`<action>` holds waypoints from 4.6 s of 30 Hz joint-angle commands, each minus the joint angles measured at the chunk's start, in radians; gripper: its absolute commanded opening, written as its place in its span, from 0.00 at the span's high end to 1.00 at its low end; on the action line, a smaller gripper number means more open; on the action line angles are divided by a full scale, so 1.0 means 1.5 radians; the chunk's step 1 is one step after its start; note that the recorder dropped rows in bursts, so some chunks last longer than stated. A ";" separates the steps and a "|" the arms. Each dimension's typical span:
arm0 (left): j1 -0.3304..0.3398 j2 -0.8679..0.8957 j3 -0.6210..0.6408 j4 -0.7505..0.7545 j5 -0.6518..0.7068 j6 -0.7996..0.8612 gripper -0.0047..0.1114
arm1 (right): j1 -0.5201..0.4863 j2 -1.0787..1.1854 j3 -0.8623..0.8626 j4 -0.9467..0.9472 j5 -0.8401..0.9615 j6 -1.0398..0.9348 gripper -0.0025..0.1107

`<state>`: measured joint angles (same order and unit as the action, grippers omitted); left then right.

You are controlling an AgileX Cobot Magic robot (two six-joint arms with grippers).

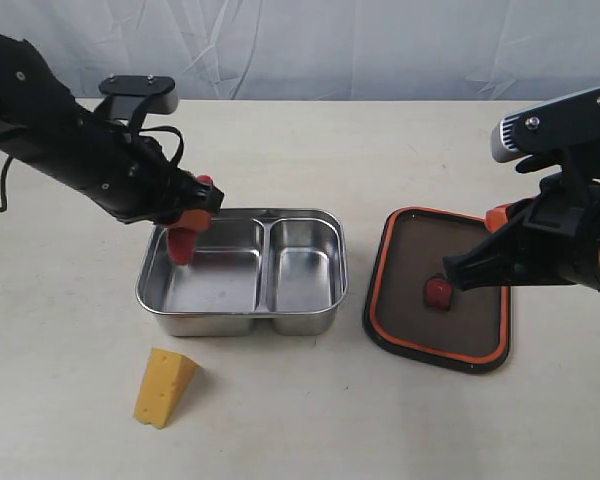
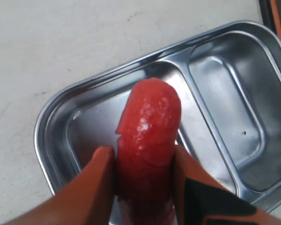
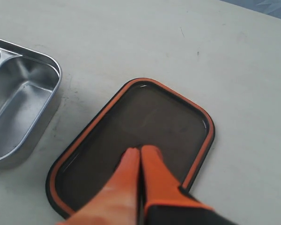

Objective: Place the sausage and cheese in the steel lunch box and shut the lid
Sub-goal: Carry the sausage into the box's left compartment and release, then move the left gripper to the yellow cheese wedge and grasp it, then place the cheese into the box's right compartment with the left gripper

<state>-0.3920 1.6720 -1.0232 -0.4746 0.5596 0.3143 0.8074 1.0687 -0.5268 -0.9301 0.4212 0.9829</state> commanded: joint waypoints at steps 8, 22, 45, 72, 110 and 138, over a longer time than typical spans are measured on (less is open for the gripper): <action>-0.005 0.055 -0.004 -0.003 0.011 0.006 0.56 | 0.002 -0.004 -0.002 -0.001 0.003 0.000 0.98; -0.007 -0.009 -0.004 0.034 0.091 0.057 0.88 | 0.002 -0.004 -0.002 0.000 0.044 0.000 0.98; -0.007 -0.382 0.265 -0.019 0.133 -0.017 0.96 | 0.002 -0.004 -0.002 -0.002 0.046 0.002 0.98; -0.007 -0.291 0.332 -0.089 0.029 0.063 0.53 | 0.002 -0.004 -0.002 -0.002 0.046 0.003 0.98; -0.047 -0.175 0.332 -0.169 -0.053 0.227 0.41 | 0.002 -0.004 -0.002 -0.002 0.049 0.002 0.98; -0.047 -0.048 0.331 -0.230 -0.022 0.257 0.96 | 0.002 -0.004 -0.002 -0.002 0.049 0.002 0.98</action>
<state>-0.4577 1.5954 -0.5292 -0.8136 0.4467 0.6934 0.8074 1.0687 -0.5268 -0.9297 0.4867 0.9862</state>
